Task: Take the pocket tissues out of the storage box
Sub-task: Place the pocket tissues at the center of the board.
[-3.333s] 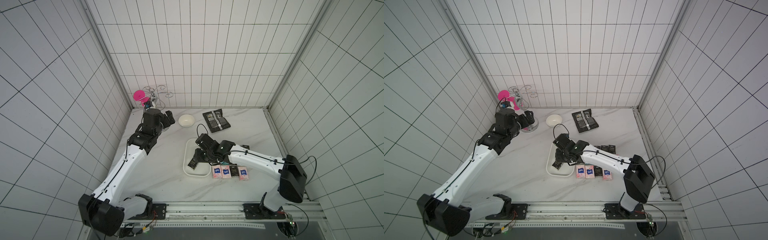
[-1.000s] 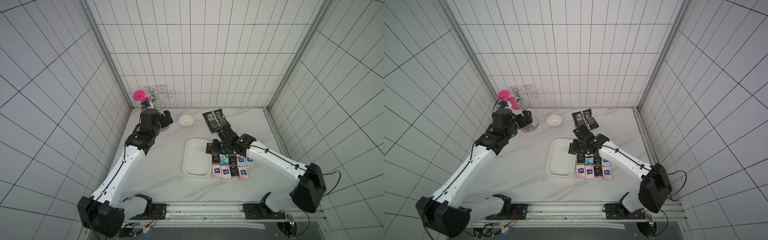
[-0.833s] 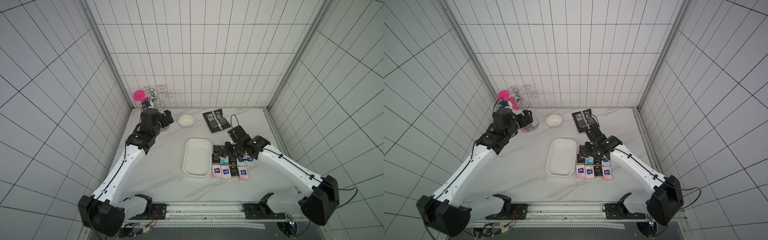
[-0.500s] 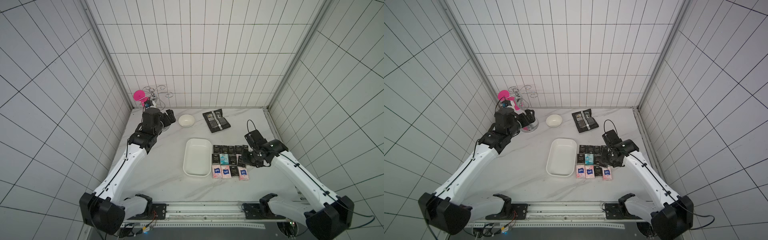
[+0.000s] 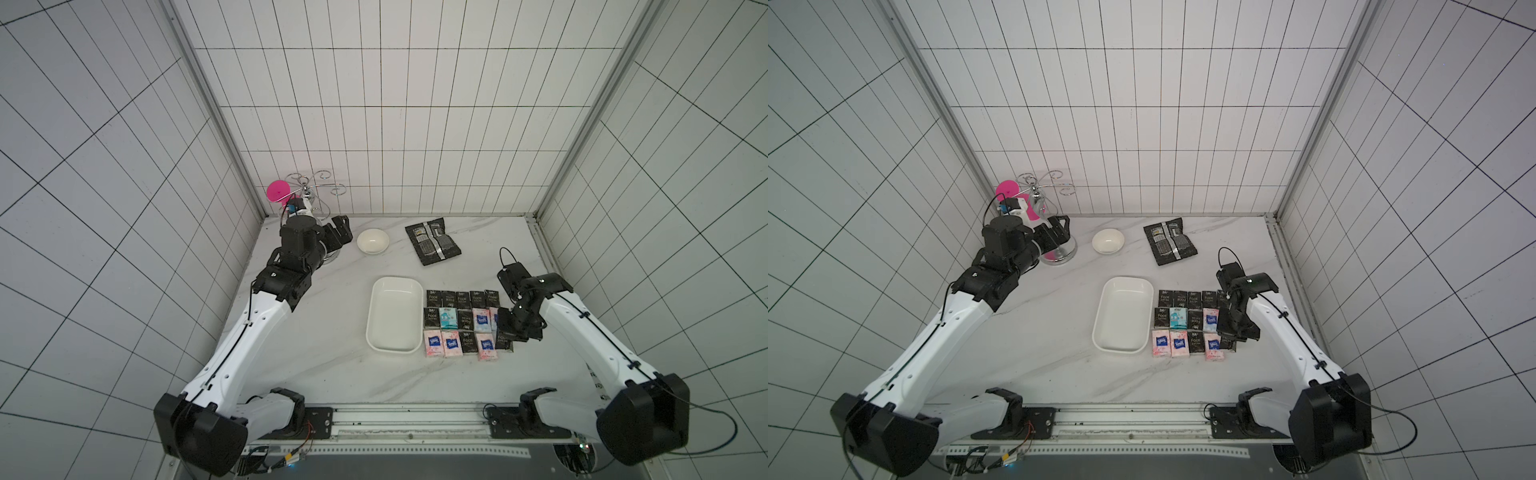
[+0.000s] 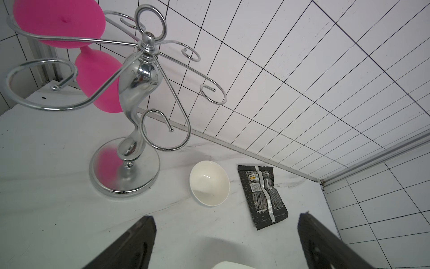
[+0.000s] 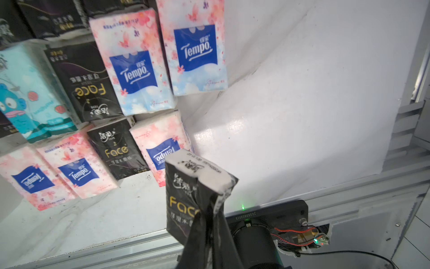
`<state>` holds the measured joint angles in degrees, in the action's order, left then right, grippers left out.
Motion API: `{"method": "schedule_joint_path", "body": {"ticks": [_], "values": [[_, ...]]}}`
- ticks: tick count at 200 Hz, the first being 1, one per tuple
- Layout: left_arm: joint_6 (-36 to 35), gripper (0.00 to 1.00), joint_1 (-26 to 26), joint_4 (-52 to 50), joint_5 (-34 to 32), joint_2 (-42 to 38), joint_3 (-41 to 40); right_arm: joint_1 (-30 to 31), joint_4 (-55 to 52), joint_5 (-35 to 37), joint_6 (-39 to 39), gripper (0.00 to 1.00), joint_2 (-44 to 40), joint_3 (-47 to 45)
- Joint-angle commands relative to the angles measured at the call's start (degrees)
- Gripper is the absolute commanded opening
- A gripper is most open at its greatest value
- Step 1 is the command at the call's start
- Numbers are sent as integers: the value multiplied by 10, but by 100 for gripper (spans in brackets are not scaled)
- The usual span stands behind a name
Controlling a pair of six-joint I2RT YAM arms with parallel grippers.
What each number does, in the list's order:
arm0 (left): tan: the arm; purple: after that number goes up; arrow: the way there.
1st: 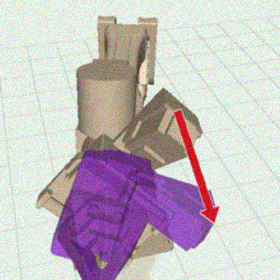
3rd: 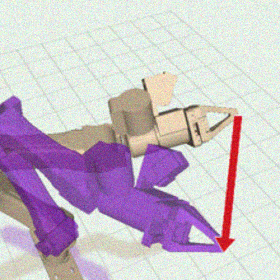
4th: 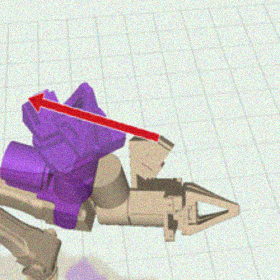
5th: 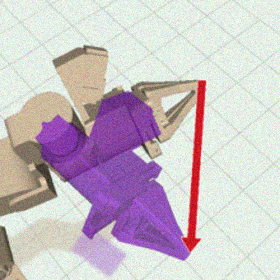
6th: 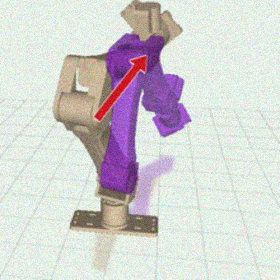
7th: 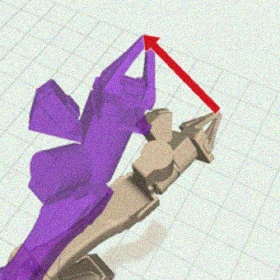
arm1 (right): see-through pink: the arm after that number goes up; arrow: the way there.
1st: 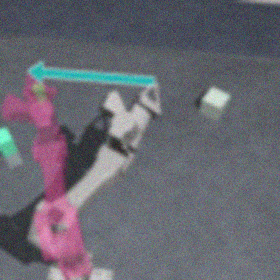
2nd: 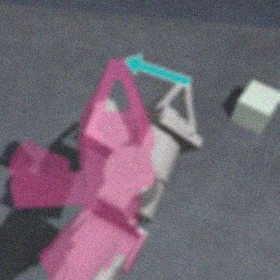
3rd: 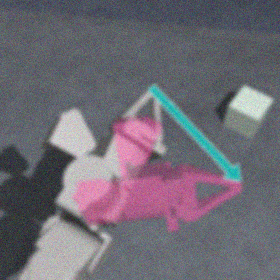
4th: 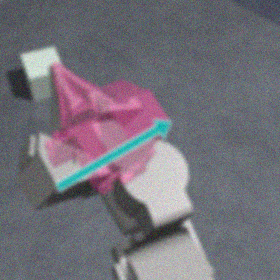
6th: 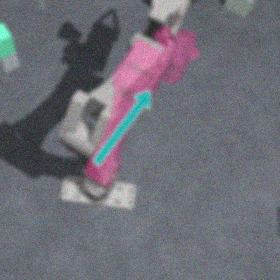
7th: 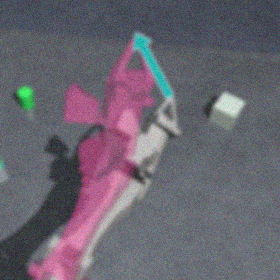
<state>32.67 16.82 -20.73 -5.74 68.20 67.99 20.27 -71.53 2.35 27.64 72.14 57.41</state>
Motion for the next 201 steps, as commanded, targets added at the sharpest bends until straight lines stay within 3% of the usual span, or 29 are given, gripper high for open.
{"method": "schedule_joint_path", "body": {"ticks": [1, 88, 201], "values": [[8, 99, 2, 20, 14, -13, -13, -14, -26, 8, -12, 0, 33, -9], [13, 99, 1, 37, 30, -19, -22, -65, -18, -21, -29, 1, 109, -12], [20, 99, 1, 43, 32, -24, -20, -72, -11, -4, -57, 3, 172, 34]]}}
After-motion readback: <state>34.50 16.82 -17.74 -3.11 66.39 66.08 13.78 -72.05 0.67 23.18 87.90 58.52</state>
